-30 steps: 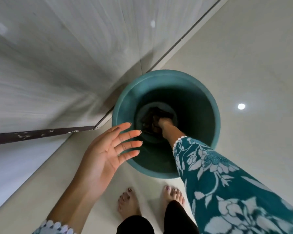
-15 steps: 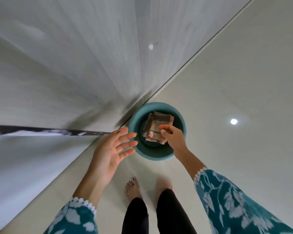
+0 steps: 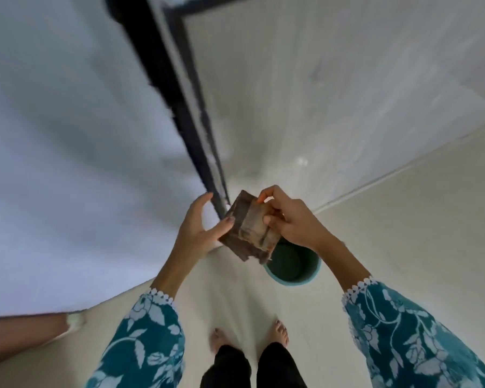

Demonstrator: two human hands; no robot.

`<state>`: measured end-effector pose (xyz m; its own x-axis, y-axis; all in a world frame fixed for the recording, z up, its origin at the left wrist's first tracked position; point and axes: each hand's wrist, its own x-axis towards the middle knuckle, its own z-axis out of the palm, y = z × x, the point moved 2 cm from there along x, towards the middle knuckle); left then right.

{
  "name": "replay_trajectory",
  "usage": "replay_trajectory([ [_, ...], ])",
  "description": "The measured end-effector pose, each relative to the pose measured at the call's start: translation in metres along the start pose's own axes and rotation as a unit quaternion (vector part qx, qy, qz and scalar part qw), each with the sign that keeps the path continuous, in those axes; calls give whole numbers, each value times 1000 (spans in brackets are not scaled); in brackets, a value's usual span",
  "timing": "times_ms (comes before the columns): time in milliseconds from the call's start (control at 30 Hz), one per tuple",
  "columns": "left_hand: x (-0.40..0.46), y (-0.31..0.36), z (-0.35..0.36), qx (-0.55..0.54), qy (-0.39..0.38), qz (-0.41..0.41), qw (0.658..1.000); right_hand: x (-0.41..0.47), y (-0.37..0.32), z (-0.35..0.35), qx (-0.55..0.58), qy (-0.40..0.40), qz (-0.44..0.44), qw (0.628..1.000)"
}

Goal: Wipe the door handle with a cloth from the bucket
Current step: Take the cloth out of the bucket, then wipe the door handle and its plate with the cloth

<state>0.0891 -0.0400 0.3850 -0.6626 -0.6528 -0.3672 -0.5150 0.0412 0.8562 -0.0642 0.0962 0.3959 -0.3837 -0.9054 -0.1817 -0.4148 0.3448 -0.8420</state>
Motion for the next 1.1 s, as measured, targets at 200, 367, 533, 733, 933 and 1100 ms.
replay_trajectory([
  [200,-106,16,-133,-44,20,33,998,13,-173,58,-95,-145,-167,971],
  [367,-185,-19,-223,-59,217,15,974,13,-266,155,-151,-80,-269,948],
  [533,-269,-64,-312,-169,309,6,936,-22,-341,282,-182,-38,-410,893],
  [733,-341,-117,-389,-299,332,1,895,-49,-396,403,-183,-68,-418,887],
  [933,-365,-151,-438,-315,335,17,888,-50,-430,465,-132,-57,-401,905],
  [1100,-367,-162,-476,-232,373,43,897,-31,-456,491,-158,-26,-431,888],
])
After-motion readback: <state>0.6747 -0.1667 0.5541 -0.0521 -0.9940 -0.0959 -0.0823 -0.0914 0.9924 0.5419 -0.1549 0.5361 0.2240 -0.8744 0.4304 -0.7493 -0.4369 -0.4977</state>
